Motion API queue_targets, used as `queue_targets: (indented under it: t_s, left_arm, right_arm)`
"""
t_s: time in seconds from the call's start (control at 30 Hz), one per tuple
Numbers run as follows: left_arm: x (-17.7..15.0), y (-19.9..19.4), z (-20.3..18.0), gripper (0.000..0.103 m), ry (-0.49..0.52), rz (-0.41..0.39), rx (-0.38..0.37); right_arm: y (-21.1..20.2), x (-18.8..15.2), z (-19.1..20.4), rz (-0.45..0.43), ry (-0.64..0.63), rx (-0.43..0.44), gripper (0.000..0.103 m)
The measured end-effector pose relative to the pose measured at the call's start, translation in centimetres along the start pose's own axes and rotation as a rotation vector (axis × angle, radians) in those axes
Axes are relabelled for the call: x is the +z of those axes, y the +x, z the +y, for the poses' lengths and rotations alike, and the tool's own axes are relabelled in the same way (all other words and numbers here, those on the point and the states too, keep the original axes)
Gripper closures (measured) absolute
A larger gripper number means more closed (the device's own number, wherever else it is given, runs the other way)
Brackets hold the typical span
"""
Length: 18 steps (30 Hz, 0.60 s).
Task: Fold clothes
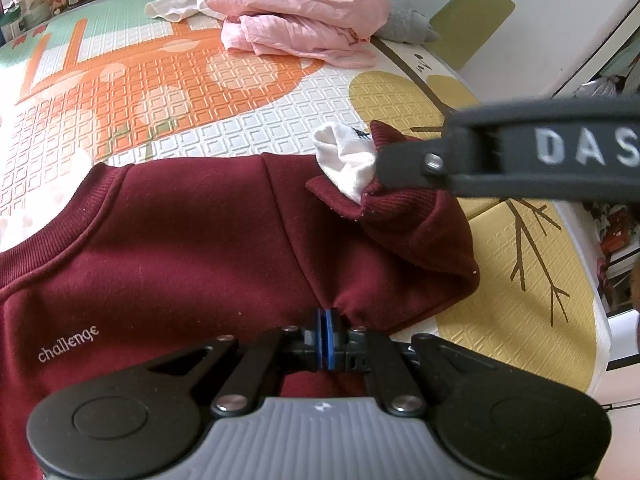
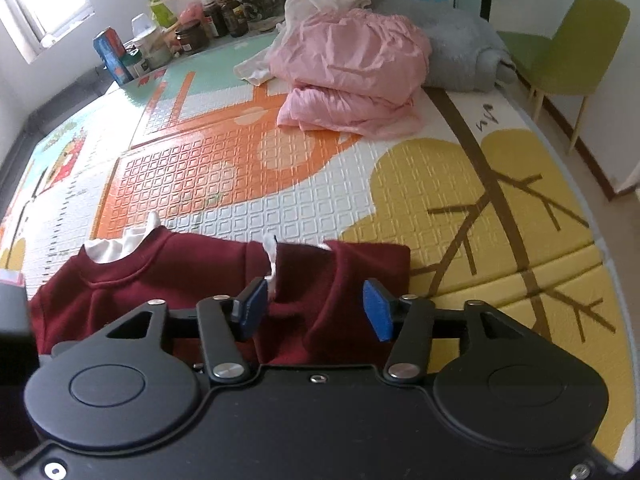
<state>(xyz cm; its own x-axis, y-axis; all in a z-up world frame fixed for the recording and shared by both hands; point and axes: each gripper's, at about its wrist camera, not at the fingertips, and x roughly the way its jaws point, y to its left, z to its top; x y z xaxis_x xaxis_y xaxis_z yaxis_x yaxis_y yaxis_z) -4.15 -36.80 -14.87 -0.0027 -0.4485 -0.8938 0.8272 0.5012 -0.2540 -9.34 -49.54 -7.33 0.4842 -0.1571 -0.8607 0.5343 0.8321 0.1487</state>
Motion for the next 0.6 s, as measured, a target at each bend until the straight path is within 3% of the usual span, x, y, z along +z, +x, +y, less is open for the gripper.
queue_targets:
  t_s: [0.07, 0.33, 0.43, 0.6]
  left_arm:
    - [0.0, 0.0, 0.0, 0.097, 0.001, 0.0, 0.001]
    - [-0.1, 0.0, 0.1, 0.097, 0.02, 0.004, -0.004]
    - [-0.1, 0.0, 0.2, 0.097, 0.015, 0.004, -0.008]
    - [-0.1, 0.0, 0.5, 0.097, 0.013, 0.003, -0.011]
  right_arm:
    - [0.4, 0.3, 0.6, -0.006, -0.023, -0.014, 0.038]
    - [3.1, 0.9, 1.6, 0.041, -0.052, -0.058, 0.038]
    - [4.0, 0.8, 1.2, 0.069, -0.028, -0.057, 0.046]
    - [5.2, 0.3, -0.2, 0.111, 0.041, -0.037, 0.071]
